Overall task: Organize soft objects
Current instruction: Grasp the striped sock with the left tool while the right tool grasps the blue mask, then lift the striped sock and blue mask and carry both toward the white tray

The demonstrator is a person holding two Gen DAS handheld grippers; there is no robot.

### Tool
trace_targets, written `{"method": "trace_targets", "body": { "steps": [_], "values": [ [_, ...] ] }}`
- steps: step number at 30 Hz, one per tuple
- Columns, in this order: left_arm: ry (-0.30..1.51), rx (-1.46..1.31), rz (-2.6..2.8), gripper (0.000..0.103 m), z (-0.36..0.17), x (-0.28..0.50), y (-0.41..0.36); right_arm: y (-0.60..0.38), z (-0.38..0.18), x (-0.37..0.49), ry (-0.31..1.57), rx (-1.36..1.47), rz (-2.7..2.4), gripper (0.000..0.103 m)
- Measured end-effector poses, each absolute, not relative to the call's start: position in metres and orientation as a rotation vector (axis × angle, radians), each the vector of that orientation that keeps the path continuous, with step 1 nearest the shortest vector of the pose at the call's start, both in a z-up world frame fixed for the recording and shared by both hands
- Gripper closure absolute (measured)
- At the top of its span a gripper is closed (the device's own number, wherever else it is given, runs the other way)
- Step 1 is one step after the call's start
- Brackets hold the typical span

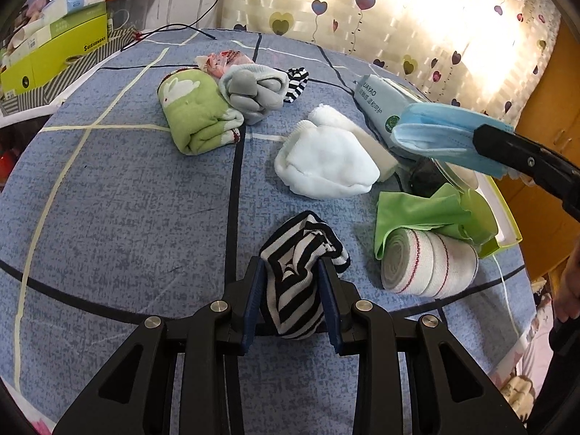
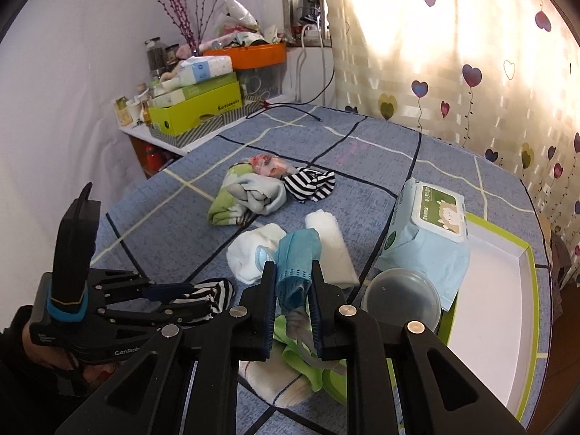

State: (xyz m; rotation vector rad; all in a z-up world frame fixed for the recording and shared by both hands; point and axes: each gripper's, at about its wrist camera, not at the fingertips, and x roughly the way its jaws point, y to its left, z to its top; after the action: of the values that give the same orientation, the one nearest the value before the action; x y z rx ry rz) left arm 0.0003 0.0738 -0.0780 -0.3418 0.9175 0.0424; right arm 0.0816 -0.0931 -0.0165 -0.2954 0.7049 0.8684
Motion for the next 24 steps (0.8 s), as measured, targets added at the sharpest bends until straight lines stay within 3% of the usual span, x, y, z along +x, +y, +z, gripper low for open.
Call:
{"method": "trace_targets", "body": {
  "steps": [2, 5, 24],
  "values": [
    [0.917, -0.333, 0.05, 0.082, -0.077, -0.001, 0.073, -0.094, -0.018, 0.078, 0.707, -0.291, 0.87, 0.087],
    [0.914, -0.344, 0.051, 0.089, -0.075, -0.004, 0.073, -0.096, -0.019, 0.074, 0.708, -0.288, 0.872, 0.087],
    [0.785, -0.344, 0.05, 0.091, -0.017, -0.011, 0.058, -0.127, 0.006, 0.053, 0.614, -0.225, 0.808, 0.087]
  ]
}}
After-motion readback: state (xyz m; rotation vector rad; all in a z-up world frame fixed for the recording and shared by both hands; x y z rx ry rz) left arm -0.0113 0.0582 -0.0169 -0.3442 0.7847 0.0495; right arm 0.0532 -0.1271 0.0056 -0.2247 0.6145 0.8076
